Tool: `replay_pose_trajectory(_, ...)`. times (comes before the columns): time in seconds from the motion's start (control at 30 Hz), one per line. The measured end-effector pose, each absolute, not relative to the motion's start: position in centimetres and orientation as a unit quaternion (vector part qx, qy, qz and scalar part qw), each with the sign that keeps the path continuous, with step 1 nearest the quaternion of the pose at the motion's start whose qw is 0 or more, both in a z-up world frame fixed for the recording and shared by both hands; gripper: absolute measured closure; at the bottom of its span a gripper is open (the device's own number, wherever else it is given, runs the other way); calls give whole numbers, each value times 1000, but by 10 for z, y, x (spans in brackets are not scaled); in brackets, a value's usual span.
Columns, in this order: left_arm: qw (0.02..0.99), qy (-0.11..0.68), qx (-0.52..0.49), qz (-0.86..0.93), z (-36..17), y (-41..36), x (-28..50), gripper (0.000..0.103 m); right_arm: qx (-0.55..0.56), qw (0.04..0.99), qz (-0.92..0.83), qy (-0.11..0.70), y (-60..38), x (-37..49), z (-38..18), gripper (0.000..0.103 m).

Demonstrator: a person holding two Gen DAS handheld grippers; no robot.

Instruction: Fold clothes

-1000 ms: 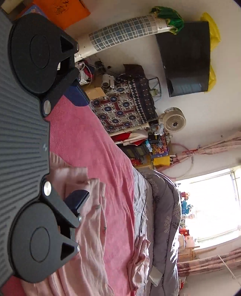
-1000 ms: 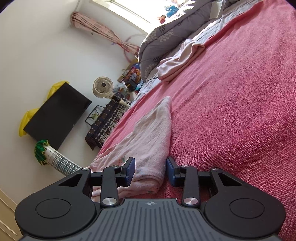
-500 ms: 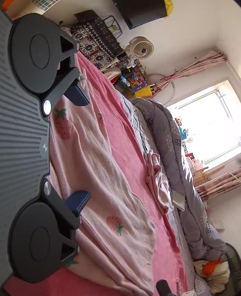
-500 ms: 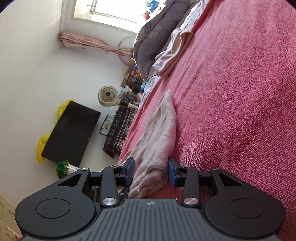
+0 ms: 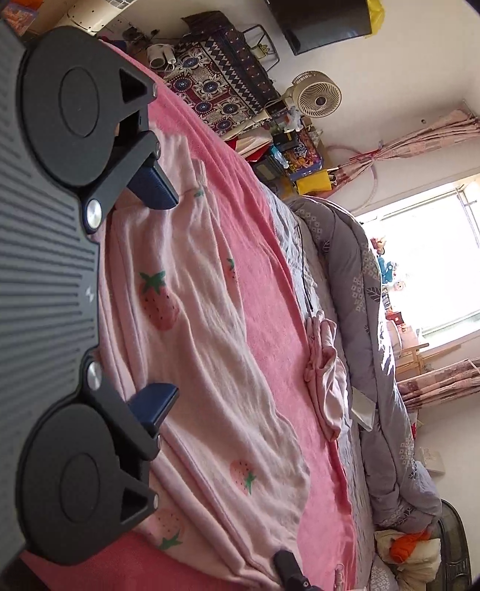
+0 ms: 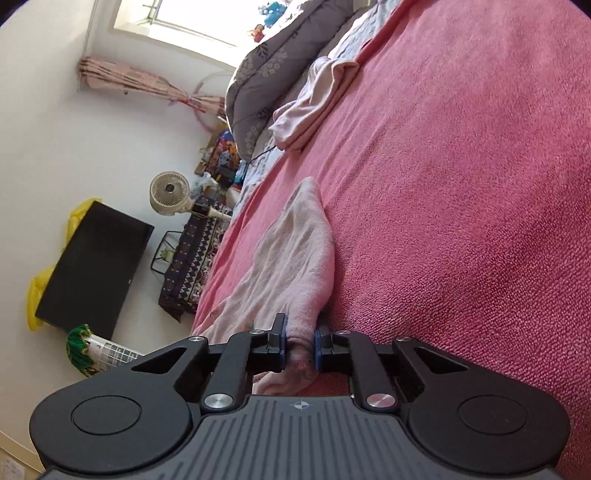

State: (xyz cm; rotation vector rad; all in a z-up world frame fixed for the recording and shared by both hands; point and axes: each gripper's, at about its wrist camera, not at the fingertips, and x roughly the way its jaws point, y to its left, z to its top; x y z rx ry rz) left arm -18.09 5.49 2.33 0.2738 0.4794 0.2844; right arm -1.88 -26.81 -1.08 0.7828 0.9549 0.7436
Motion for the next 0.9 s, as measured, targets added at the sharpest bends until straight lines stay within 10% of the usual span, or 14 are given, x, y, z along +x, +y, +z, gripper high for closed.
replay_pose_trajectory(0.53, 938, 207, 46, 273, 21, 147, -299, 1, 31, 768, 530, 358, 16, -101, 111, 88)
replay_pose_trajectory(0.9, 926, 217, 1, 310, 3, 175, -326, 1, 37, 781, 544, 305, 41, -134, 124, 89)
